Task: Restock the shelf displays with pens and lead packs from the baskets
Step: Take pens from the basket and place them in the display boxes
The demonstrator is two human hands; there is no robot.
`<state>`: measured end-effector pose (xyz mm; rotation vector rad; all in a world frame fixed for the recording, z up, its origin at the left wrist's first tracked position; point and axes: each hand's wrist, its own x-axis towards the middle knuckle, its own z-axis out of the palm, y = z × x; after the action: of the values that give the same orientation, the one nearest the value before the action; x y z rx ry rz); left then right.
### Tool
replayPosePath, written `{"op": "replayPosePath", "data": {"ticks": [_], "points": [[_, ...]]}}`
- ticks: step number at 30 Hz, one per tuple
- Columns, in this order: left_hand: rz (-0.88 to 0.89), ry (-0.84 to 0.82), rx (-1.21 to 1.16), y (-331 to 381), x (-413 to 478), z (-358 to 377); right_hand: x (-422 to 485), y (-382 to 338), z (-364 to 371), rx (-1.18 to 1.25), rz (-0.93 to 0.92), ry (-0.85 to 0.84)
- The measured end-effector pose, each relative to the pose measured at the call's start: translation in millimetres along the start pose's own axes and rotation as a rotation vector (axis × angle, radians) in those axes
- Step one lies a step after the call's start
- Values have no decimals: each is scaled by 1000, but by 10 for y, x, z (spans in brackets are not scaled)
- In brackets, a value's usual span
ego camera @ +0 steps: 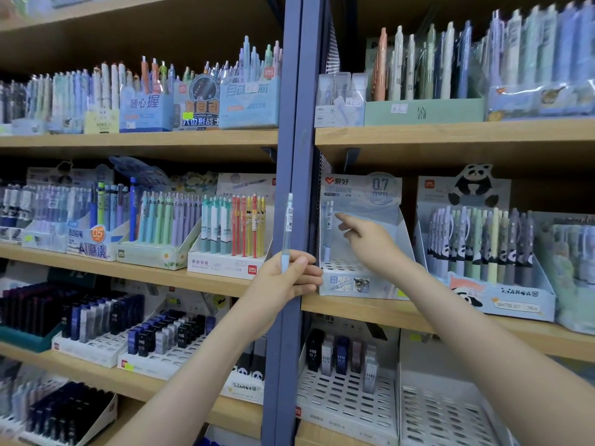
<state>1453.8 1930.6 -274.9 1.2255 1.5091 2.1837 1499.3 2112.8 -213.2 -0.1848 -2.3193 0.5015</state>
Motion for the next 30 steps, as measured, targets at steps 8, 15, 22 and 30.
{"op": "replayPosePath", "data": {"ticks": [8,15,22,30], "points": [[30,-45,68,37,22,98,-200,-285,-17,455,-11,-64],[54,14,0,-16,34,85,73,-59,137,25,173,-45],[76,-26,-26,-45,43,48,114,-34,225,78,145,1],[71,27,-108,-49,44,-75,151,10,83,272,217,202]]}}
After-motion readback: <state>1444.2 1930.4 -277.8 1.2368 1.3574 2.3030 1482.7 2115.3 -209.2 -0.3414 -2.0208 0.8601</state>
